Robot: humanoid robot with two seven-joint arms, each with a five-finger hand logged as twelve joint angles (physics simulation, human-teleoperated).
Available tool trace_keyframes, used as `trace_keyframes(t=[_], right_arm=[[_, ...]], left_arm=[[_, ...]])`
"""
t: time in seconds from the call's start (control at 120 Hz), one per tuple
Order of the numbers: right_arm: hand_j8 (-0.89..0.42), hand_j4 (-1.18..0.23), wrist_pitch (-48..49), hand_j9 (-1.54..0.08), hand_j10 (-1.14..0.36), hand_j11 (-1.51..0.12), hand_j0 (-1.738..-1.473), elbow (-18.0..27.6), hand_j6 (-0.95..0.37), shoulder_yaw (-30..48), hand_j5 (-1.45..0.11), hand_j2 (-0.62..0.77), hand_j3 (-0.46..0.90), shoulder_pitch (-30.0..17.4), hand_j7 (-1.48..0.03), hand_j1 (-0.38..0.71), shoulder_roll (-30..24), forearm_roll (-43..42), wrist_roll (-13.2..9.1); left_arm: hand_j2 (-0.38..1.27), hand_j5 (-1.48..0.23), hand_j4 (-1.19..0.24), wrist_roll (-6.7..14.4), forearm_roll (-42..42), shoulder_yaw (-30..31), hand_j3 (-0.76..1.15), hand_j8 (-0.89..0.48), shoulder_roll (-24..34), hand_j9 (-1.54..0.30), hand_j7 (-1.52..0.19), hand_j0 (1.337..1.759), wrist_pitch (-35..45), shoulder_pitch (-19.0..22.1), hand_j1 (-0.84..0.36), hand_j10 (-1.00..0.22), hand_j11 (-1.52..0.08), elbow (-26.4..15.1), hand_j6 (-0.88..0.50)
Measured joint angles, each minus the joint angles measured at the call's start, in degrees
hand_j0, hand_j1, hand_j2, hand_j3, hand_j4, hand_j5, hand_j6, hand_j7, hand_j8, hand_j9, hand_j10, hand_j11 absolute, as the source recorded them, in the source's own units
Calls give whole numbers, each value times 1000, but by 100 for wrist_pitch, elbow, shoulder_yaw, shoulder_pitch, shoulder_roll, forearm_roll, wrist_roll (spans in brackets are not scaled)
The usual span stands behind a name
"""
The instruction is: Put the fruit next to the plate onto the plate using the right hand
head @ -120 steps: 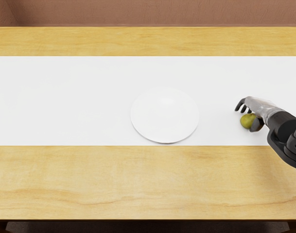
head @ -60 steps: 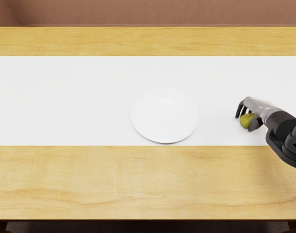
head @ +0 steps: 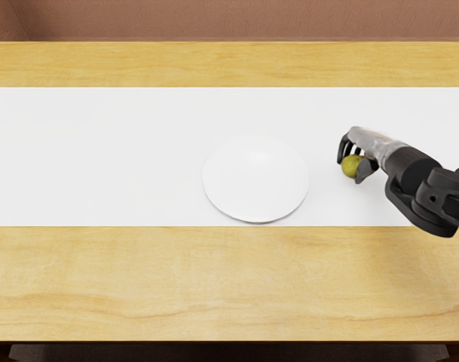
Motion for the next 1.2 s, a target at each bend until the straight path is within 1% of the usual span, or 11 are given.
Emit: trace_keyframes(t=[0.308,0.517,0.608,0.642,0.65,0.833,0.883,0.958,1.05,1.117,1.2], right_arm=[[-332,-769,346,-1119,-565,-1122,-1653,3,-399,15,-1156,381,1,491,-1063,358,752,9,1],[-295,-766,449,-1154,-539,-1153,-1654,-25,-383,12,-1194,400,1,546,-1074,373,1273,22,0],[-301,-771,456,-1154,-538,-1153,-1653,-158,-384,2,-1190,407,0,541,-1076,368,1478,7,-1],[-299,-773,458,-1153,-541,-1150,-1653,-237,-384,-7,-1187,369,1,539,-1077,365,1573,1,-2],[-305,-775,456,-1152,-542,-1148,-1653,-257,-388,-9,-1184,392,0,539,-1077,358,1595,-1,-1],[-325,-781,463,-1150,-559,-1139,-1652,-485,-401,-37,-1165,335,1,540,-1073,334,1849,-15,-2],[-347,-716,441,-1043,-576,-1033,-1653,-525,-409,-22,-1054,277,0,530,-979,296,1915,-16,-3],[-285,-541,408,-781,-444,-774,-1655,-618,-329,-2,-789,184,0,517,-736,151,2056,-13,-1],[-189,-352,390,-507,-290,-502,-1656,-676,-217,12,-512,117,0,515,-478,-23,2132,26,-1],[-137,-254,411,-366,-210,-363,-1656,-689,-157,69,-369,85,0,514,-345,-114,2131,105,0],[-92,-170,528,-243,-140,-241,-1657,-663,-106,222,-246,57,0,510,-229,-193,1939,313,0]], left_arm=[[3,-19,-15,0,0,1,0,-15,0,-19,-19,1658,0,0,331,-15,-19,0,-15],[3,-19,-15,0,0,1,0,-15,0,-19,-19,1658,0,0,331,-15,-19,0,-15],[3,-19,-15,0,0,1,0,-15,0,-19,-19,1658,0,0,332,-15,-19,0,-15],[3,-19,-15,0,0,1,0,-15,0,-19,-19,1658,0,0,332,-15,-19,0,-15],[3,-19,-15,0,0,1,0,-15,0,-19,-19,1658,0,0,331,-15,-19,0,-15],[3,-19,-15,0,0,1,0,-15,0,-19,-19,1658,0,0,331,-15,-19,0,-15],[3,-19,-15,0,0,1,0,-15,0,-19,-19,1658,0,0,331,-15,-19,0,-15],[3,-19,-15,0,0,1,0,-15,0,-19,-19,1658,0,0,331,-15,-19,0,-15],[3,-19,-15,0,0,1,0,-15,0,-19,-19,1658,0,0,331,-15,-19,0,-15],[3,-19,-15,0,0,1,0,-15,0,-19,-19,1658,0,0,331,-15,-19,0,-15],[3,-19,-15,0,0,1,0,-15,0,-19,-19,1658,0,0,331,-15,-19,0,-15]])
